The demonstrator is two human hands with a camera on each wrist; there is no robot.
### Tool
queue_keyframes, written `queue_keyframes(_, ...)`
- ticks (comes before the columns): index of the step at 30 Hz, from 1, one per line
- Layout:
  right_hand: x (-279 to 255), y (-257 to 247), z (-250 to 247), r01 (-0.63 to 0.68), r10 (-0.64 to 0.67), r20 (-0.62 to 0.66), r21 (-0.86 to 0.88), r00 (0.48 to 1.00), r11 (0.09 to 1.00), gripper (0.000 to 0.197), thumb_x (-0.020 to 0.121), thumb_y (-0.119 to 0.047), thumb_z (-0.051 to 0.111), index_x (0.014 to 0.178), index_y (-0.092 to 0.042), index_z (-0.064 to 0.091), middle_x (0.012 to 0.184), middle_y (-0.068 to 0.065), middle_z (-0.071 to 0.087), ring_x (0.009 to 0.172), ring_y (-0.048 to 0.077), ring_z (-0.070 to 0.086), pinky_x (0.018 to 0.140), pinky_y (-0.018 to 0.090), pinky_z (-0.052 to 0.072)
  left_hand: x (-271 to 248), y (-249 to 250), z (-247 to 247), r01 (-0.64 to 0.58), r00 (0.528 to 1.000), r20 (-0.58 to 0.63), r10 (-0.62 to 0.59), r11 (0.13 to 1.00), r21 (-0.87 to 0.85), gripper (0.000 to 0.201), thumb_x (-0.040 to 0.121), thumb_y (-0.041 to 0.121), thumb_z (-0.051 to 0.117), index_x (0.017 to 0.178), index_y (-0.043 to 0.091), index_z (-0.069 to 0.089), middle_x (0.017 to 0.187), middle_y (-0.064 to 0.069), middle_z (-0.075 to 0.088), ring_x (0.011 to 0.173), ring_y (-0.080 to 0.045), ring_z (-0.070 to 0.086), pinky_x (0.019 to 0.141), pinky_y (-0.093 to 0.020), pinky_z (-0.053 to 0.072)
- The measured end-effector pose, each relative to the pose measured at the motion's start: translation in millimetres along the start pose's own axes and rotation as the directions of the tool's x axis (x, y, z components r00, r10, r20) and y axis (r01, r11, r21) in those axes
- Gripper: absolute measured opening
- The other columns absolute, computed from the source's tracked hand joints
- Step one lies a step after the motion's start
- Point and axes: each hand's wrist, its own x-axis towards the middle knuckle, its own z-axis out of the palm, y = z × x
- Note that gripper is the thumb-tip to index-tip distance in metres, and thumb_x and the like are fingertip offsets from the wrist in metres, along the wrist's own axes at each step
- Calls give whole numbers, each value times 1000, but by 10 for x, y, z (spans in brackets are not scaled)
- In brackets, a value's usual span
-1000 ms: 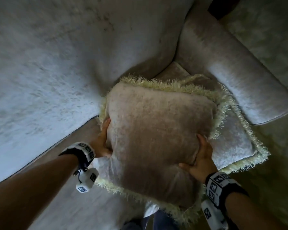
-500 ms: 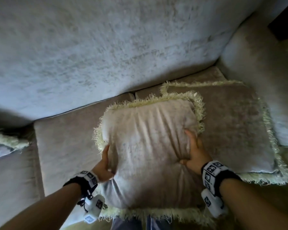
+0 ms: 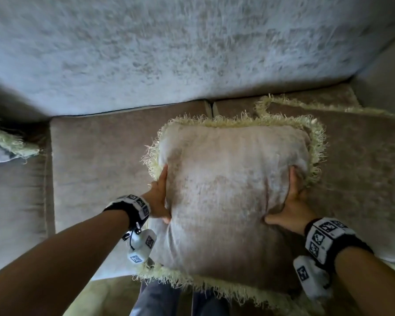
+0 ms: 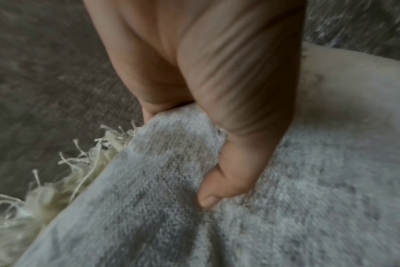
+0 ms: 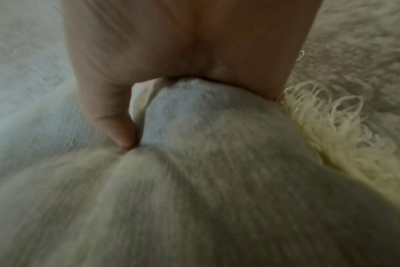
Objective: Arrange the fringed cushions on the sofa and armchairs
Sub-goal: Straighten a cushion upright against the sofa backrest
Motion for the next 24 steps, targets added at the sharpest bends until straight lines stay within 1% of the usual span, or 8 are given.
queue_keyframes(3,-22,-68,9,-9,9,-9,-30,1000,1000,160,38,-35,92,124,-63,-40,159,-1,-24,147,36,-5,117,56,14,-13,-38,17,-39,999,10,39,998,-49,163,50,15,93,115,61,-48,157,-23,12,137,-43,34,107,-60,35)
queue_keyframes(7,-215,-209,46,38,-43,-130,-40,991,998,159,41,-25,97,138,-52,-26,161,7,-5,147,33,7,119,47,16,-101,-121,-15,-146,988,14,151,970,-195,162,46,11,92,126,60,-40,157,-16,18,141,-36,29,108,-59,34)
queue_keyframes(11,-406,-567,80,27,-30,-96,-31,995,999,144,56,-18,92,132,-63,-21,159,12,3,142,40,24,112,46,28,-317,-359,-202,-185,983,-22,185,957,-223,156,55,3,87,128,62,-37,138,-18,49,120,-35,54,97,-51,48)
queue_keyframes(18,-442,-1834,355,247,-248,-40,-38,968,968,136,65,-19,84,133,-66,-25,161,9,-3,147,34,13,116,49,24,-906,-1239,-1174,-206,964,-215,158,953,-223,152,58,5,87,127,60,-37,150,-17,34,129,-31,47,102,-43,44)
queue_keyframes(20,-392,-2223,407,274,-278,-56,-70,959,959,136,66,-18,85,134,-65,-24,160,8,-7,148,33,8,116,50,23,-1061,-1447,-1496,-193,953,-273,134,960,-204,148,61,4,86,133,51,-34,151,-19,32,131,-32,44,104,-34,40)
queue_keyframes(22,-354,-2581,435,321,-326,-53,-88,944,943,135,69,-18,85,134,-63,-25,161,5,-8,148,31,8,116,47,23,-1201,-1632,-1785,-166,937,-333,106,973,-159,144,63,5,85,140,42,-32,152,-19,32,137,-33,35,112,-29,23)
queue_keyframes(23,-332,-2740,447,349,-355,-54,-94,933,932,134,70,-18,85,137,-60,-24,161,4,-8,149,29,6,117,44,20,-1256,-1722,-1912,-154,929,-359,95,978,-139,145,64,6,85,140,42,-33,153,-18,31,140,-33,30,117,-35,8)
queue_keyframes(24,-320,-2887,457,376,-383,-54,-105,922,921,133,70,-18,84,141,-54,-23,162,3,-9,149,27,5,117,40,17,-1305,-1813,-2021,-146,921,-380,86,980,-132,147,63,6,85,137,47,-35,153,-19,30,140,-33,31,119,-45,9)
